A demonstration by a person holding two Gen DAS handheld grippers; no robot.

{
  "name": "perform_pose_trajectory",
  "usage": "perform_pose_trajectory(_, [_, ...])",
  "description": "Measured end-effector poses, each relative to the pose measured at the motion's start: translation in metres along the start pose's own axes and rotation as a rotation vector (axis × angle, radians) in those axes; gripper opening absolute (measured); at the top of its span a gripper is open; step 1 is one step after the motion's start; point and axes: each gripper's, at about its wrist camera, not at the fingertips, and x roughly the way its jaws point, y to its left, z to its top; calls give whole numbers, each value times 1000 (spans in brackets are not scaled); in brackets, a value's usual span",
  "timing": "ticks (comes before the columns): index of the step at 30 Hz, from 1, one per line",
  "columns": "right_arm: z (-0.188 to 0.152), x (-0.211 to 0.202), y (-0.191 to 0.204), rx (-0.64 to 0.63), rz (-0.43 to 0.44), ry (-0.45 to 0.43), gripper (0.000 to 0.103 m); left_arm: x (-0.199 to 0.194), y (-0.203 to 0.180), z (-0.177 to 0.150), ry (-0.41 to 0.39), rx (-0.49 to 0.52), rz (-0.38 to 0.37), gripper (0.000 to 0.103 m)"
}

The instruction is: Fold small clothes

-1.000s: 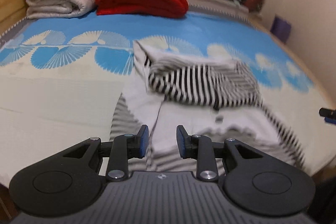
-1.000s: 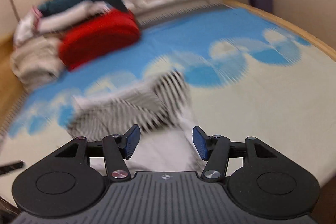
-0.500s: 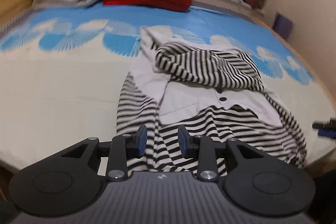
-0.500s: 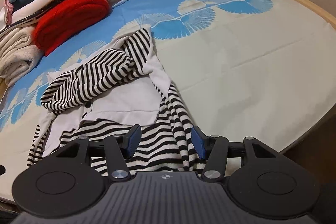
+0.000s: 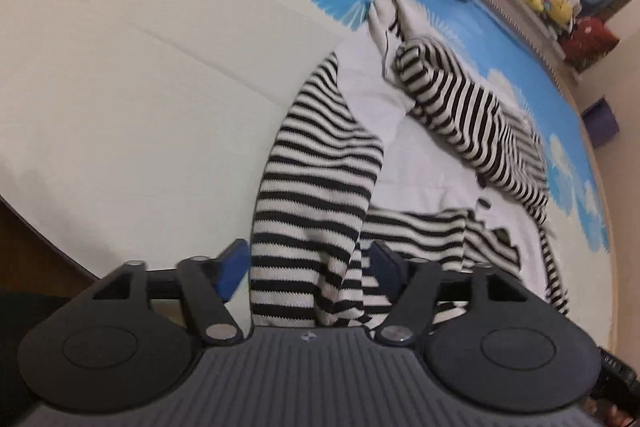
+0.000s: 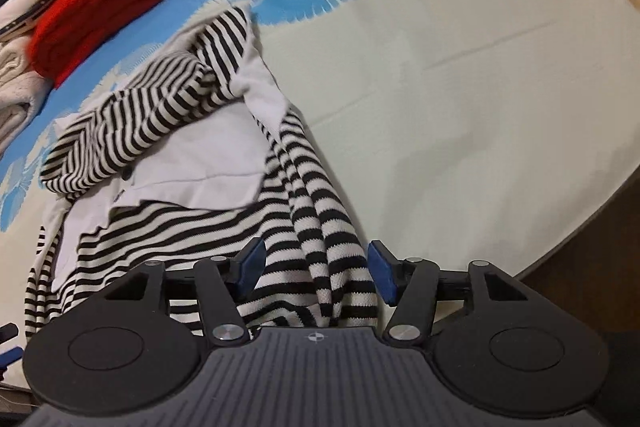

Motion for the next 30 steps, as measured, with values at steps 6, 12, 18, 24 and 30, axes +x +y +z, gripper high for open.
perform_pose_trajectory(6, [-7, 17, 3, -17, -45, 66, 62, 19, -3, -8, 50, 18, 55, 80])
perform_pose_trajectory(12, [-12, 25, -3, -15, -73, 105, 62, 32, -10, -18, 55, 68, 91, 80])
perform_pose_trajectory(18, [-21, 29, 5, -77, -82, 108, 60, 35, -20, -25, 24, 162, 120, 59])
perform_pose_trajectory(24, [-23, 19, 15, -123, -9, 62, 16, 21, -23, -24, -20, 197, 68, 10])
perform_pose_trajectory(30, [-18, 13, 8, -75, 12, 47, 24, 25, -17, -24, 23, 131, 68, 19])
